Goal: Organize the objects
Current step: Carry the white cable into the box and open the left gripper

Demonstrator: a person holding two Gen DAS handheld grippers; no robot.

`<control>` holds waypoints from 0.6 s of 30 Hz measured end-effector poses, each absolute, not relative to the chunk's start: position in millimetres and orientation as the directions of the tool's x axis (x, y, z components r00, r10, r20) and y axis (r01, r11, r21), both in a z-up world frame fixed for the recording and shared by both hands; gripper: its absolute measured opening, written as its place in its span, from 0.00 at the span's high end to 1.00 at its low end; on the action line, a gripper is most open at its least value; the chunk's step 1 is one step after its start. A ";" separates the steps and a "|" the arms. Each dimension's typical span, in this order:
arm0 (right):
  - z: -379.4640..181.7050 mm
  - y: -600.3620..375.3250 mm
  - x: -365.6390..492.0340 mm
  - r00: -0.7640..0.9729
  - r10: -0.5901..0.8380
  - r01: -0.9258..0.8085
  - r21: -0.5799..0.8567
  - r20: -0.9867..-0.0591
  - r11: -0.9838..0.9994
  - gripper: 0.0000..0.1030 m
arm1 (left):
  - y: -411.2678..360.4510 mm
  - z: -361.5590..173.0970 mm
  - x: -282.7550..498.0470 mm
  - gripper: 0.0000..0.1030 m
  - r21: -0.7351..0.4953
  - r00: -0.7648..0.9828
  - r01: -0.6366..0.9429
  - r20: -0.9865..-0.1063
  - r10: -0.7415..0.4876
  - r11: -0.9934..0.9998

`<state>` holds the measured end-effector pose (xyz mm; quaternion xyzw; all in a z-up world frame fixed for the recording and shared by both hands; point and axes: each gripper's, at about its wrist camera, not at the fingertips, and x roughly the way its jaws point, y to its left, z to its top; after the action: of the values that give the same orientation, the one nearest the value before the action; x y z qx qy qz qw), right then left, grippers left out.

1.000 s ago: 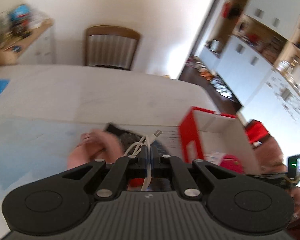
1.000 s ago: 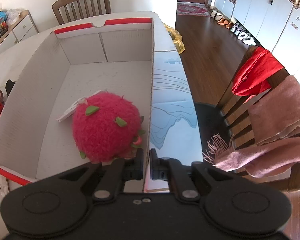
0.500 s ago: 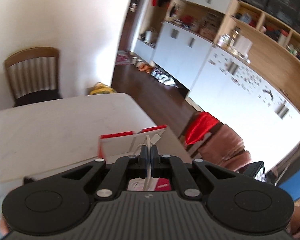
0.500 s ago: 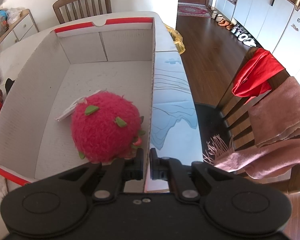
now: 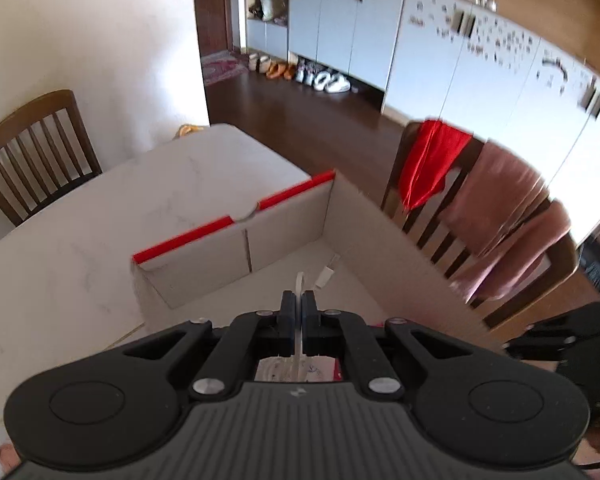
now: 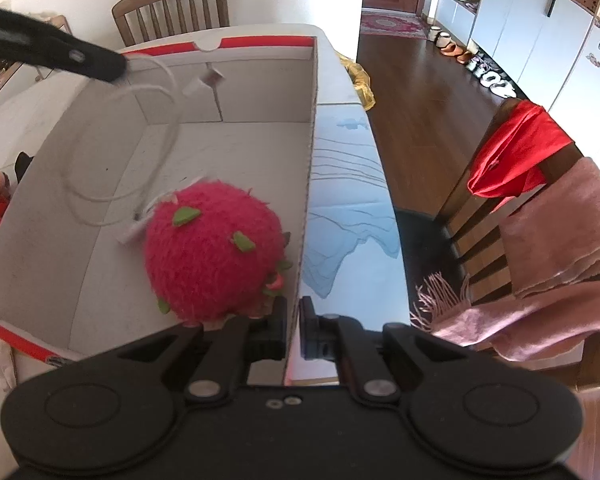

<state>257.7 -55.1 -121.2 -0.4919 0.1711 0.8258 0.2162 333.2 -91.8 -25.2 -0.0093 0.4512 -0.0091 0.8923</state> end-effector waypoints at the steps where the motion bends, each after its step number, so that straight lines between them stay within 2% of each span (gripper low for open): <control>1: -121.4 -55.2 257.6 -0.424 0.186 -0.523 0.072 -0.886 -0.849 0.94 | -91.7 -30.3 336.2 0.98 -0.024 0.584 0.007 -0.811 -0.024 1.000; 5: -121.5 -55.9 257.5 -0.426 0.181 -0.517 0.074 -0.886 -0.853 0.94 | -96.5 -50.3 348.7 0.98 -0.038 0.549 0.012 -0.835 -0.039 0.999; 14: -122.4 -55.7 256.7 -0.432 0.169 -0.502 0.081 -0.886 -0.861 0.94 | -100.3 -92.0 358.3 0.98 -0.152 0.450 -0.020 -0.884 -0.127 0.988; 18: -122.8 -55.8 256.4 -0.434 0.164 -0.495 0.083 -0.886 -0.865 0.94 | -103.2 -100.2 356.0 0.90 -0.133 0.433 -0.014 -0.894 -0.114 0.991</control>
<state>256.4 -55.8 -122.8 -0.4938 0.1679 0.8298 0.1986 356.0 -103.2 -100.2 -0.0599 0.5315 -0.0295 0.8444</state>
